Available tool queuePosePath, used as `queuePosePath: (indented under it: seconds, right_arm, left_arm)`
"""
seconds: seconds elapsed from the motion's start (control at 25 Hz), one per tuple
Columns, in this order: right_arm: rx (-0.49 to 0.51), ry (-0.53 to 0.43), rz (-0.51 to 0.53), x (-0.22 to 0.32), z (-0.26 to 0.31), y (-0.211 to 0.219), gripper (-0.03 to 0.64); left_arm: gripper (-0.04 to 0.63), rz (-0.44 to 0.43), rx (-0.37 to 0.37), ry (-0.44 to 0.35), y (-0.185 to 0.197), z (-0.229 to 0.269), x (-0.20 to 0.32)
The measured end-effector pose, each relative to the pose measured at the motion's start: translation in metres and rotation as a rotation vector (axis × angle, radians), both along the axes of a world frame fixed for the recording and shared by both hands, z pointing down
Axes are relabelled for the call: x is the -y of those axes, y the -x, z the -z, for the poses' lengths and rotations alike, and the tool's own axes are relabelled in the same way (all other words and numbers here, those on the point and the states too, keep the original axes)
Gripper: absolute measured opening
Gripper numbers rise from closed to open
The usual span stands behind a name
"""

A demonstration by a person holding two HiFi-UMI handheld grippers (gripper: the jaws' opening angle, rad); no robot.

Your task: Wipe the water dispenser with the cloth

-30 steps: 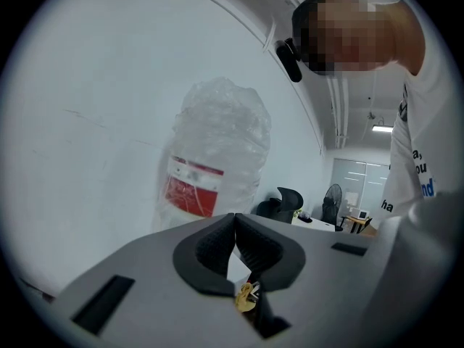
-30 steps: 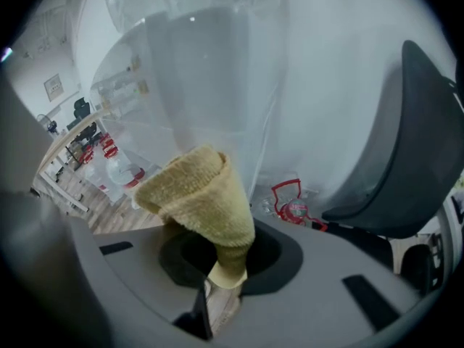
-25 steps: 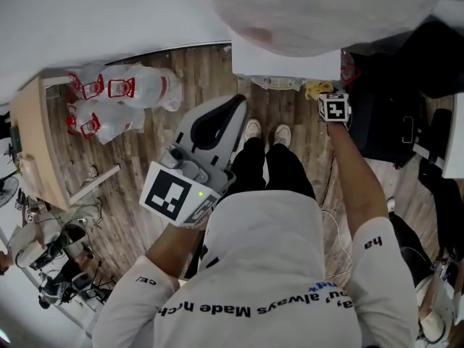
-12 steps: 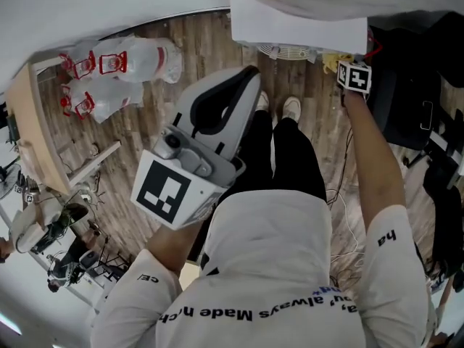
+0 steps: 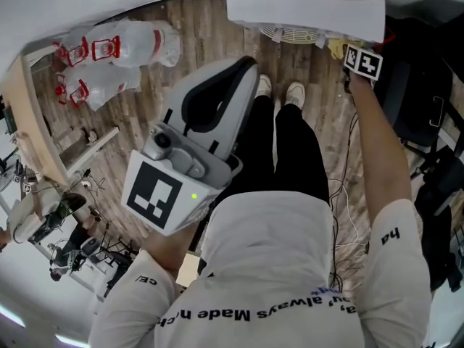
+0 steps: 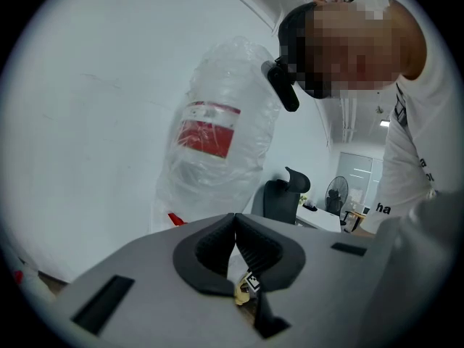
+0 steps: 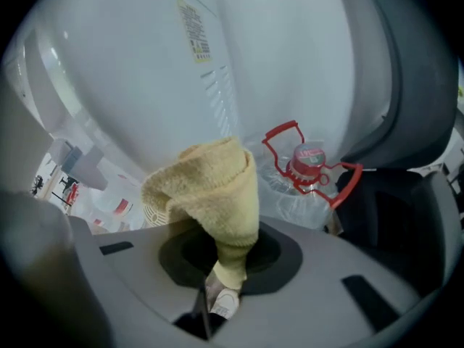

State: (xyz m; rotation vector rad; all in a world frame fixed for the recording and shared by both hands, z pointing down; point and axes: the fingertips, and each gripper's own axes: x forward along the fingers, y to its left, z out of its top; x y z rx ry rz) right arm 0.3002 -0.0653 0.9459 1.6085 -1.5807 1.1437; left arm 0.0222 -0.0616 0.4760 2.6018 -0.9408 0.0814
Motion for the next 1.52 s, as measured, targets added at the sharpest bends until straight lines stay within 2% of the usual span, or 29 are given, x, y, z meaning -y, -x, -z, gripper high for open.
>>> queuePosePath:
  seconds: [0.36, 0.6, 0.76, 0.88, 1.16, 1.32, 1.52]
  right_arm:
    - [0.050, 0.019, -0.042, -0.005, -0.039, 0.014, 0.060]
    - [0.059, 0.021, -0.024, -0.007, -0.062, 0.015, 0.061]
    - [0.021, 0.027, -0.017, -0.013, -0.056, 0.018, 0.063]
    - [-0.014, 0.004, -0.031, -0.026, -0.038, 0.020, 0.063]
    - [-0.035, -0.131, -0.006, -0.042, 0.030, 0.031, 0.063]
    - [-0.050, -0.213, -0.003, -0.045, 0.088, 0.044, 0.063]
    - [-0.075, -0.299, 0.056, -0.040, 0.153, 0.073, 0.063]
  left_arm:
    - [0.020, 0.003, 0.027, 0.017, -0.001, -0.021, 0.001]
    - [0.020, 0.007, 0.046, 0.038, -0.001, -0.038, -0.004]
    - [0.020, 0.005, 0.060, 0.046, 0.003, -0.044, -0.008]
    - [0.020, 0.005, 0.068, 0.046, 0.006, -0.045, -0.012]
    - [0.020, 0.036, 0.059, 0.034, 0.015, -0.030, -0.005]
    - [0.020, 0.061, 0.050, 0.019, 0.023, -0.019, -0.005]
    - [0.020, 0.088, 0.036, 0.005, 0.031, -0.008, -0.005]
